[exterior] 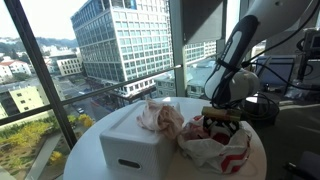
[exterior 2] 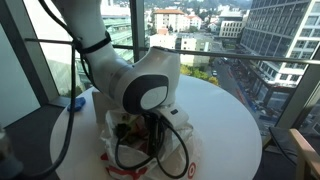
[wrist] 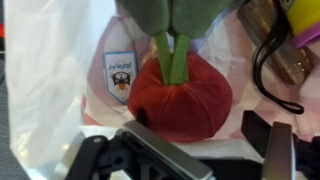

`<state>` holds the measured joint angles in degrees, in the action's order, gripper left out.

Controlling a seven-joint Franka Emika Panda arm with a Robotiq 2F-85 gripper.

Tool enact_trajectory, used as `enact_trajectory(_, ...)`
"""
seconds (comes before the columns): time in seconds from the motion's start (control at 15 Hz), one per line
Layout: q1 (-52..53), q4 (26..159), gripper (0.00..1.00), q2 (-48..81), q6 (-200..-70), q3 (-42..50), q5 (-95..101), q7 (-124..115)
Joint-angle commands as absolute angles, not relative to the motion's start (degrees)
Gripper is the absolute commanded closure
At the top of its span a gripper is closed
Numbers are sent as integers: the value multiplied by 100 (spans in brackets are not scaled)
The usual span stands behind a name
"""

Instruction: Remove the objects from the plastic bag and put them on the white basket

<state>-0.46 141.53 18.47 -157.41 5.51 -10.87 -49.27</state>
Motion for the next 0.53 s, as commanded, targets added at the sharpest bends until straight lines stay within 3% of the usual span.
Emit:
enact_trajectory(0.0, 97, 14124, 34, 1915, -16015, 614, -1195, -4990)
enact_trajectory(0.47, 29, 14386, 88, 1186, -15573, 532, -1528, -5120)
